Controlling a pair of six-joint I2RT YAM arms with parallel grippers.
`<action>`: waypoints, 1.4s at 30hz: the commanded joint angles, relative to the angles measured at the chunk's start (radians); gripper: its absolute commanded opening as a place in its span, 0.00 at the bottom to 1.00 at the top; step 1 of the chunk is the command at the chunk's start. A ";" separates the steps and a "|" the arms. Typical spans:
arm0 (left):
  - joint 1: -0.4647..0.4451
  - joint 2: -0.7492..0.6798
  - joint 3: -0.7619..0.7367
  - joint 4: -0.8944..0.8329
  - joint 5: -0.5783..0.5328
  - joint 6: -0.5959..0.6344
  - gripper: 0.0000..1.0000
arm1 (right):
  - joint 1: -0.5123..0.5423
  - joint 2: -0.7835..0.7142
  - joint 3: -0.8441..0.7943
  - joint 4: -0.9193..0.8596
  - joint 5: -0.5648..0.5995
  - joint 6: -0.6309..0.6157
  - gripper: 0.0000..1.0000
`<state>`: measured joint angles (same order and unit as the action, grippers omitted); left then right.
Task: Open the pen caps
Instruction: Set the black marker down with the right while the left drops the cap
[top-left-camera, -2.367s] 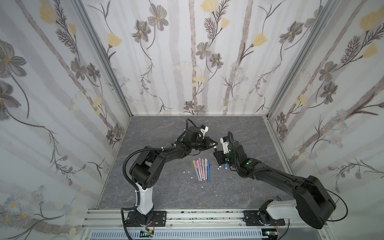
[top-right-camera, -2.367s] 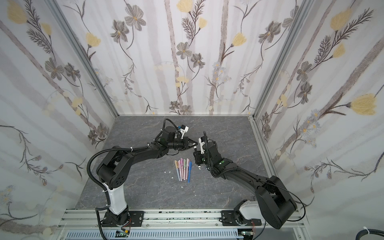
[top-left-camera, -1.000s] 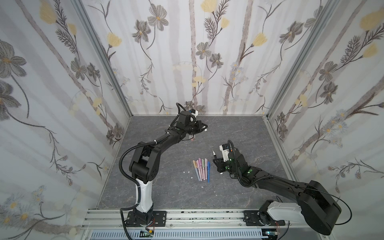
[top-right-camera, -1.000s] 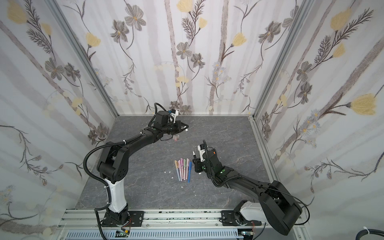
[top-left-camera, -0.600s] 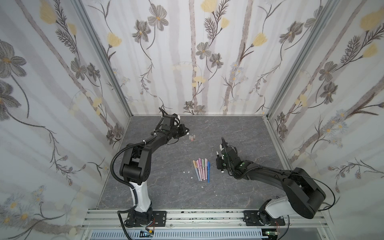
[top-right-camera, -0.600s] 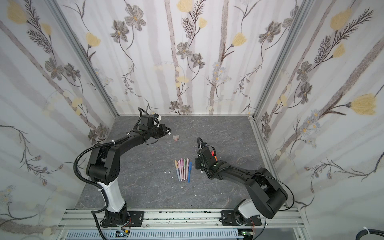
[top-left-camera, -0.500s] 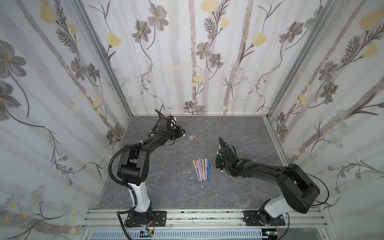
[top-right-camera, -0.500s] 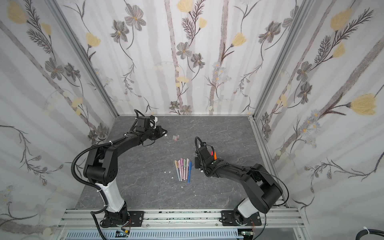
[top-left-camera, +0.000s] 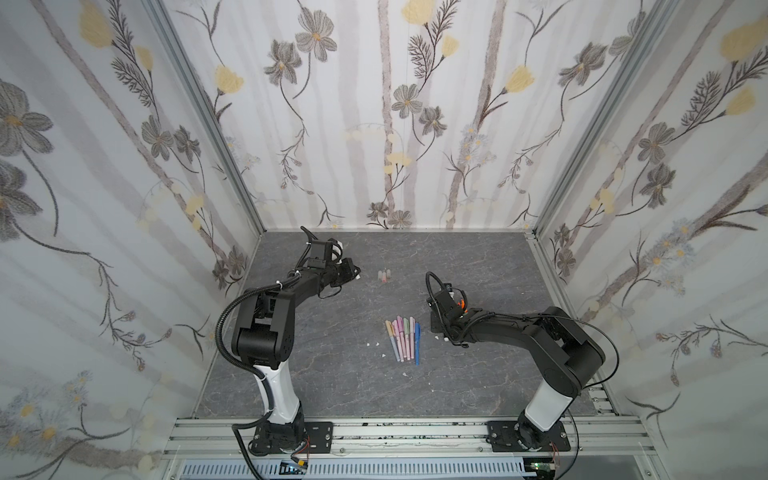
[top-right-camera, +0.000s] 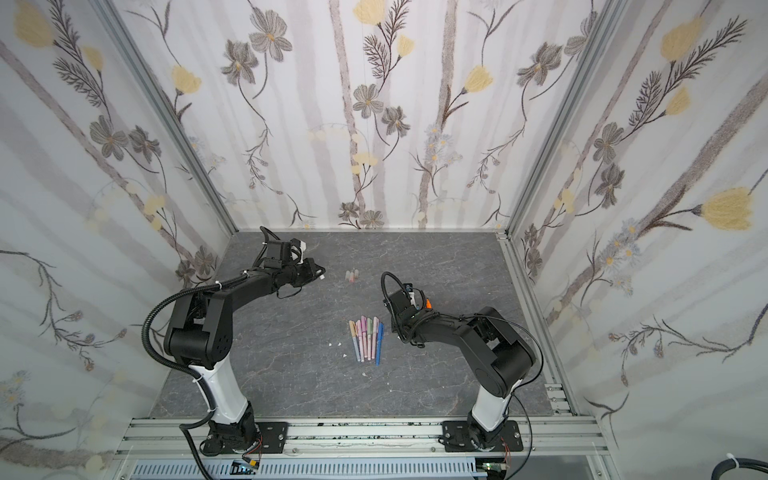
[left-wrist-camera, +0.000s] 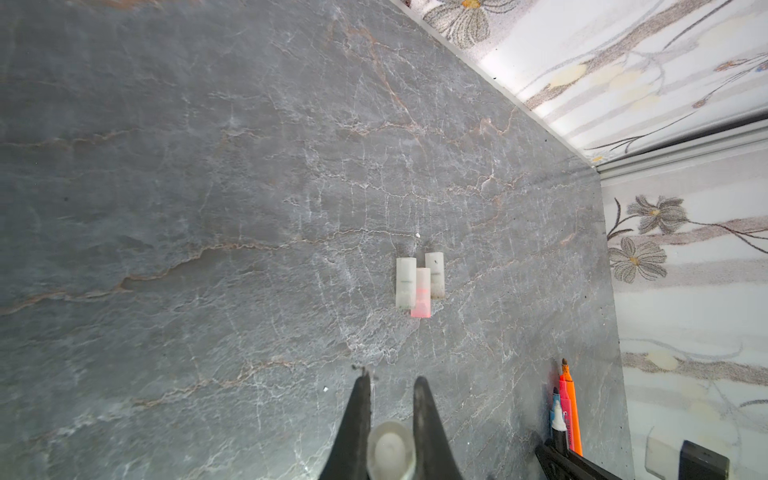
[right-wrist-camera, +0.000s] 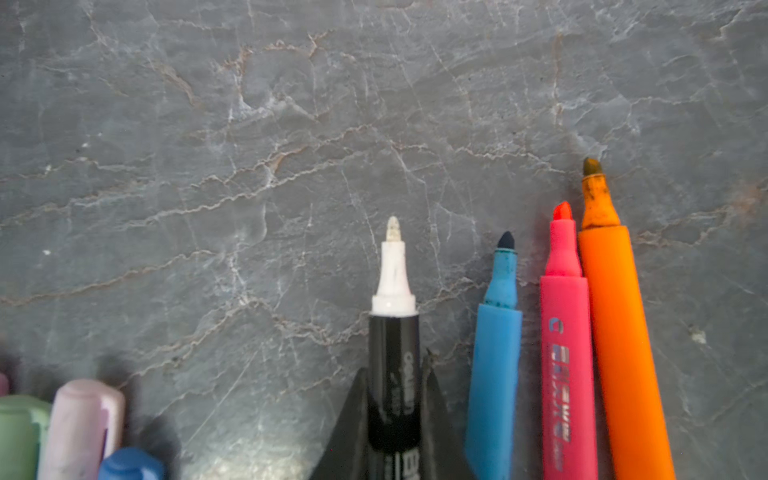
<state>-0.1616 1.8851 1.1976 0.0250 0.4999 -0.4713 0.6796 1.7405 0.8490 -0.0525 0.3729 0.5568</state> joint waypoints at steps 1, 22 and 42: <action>0.000 0.007 0.002 0.032 0.011 0.010 0.00 | -0.001 0.004 0.007 -0.034 0.059 0.001 0.11; 0.002 0.031 0.013 0.031 0.020 0.013 0.00 | -0.001 -0.001 0.055 -0.095 0.122 -0.071 0.26; -0.039 0.298 0.267 0.005 0.041 0.009 0.00 | 0.014 -0.265 0.037 -0.021 -0.029 -0.147 0.38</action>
<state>-0.1932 2.1609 1.4353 0.0410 0.5358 -0.4751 0.6933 1.4891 0.8948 -0.0856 0.3557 0.4168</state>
